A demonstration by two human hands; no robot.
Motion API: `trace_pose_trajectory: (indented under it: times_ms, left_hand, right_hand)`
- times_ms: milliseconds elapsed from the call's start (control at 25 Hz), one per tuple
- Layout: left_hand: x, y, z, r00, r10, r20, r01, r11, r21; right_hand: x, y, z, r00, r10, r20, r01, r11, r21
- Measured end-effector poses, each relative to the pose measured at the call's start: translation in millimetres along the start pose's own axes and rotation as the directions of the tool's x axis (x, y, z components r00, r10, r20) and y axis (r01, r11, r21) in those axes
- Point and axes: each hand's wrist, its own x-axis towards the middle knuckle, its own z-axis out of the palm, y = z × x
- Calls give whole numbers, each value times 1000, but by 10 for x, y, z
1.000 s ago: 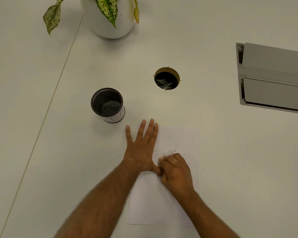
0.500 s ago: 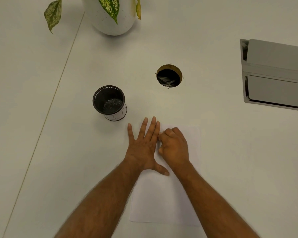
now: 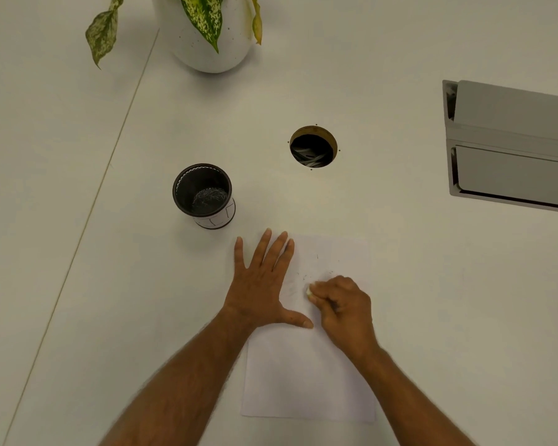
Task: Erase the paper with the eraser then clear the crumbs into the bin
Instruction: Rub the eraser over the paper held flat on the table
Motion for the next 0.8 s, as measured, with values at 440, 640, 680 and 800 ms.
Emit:
trace_pose_trajectory:
  times_ms: [440, 640, 680, 800]
  left_hand:
    - [-23, -17, -7, 998, -65, 16, 65, 998, -5]
    - [0, 15, -45, 994, -98, 52, 96, 995, 31]
    - [5, 21, -39, 993, -103, 57, 101, 994, 36]
    - [11, 30, -32, 991, -113, 65, 111, 993, 40]
  right_hand:
    - [-194, -18, 35, 958, -232, 169, 266, 937, -227]
    - [-210, -81, 104, 944, -285, 164, 324, 893, -312]
    - [-216, -84, 125, 942, -292, 163, 331, 882, -334]
    - [-205, -114, 156, 950, -260, 175, 308, 879, -365]
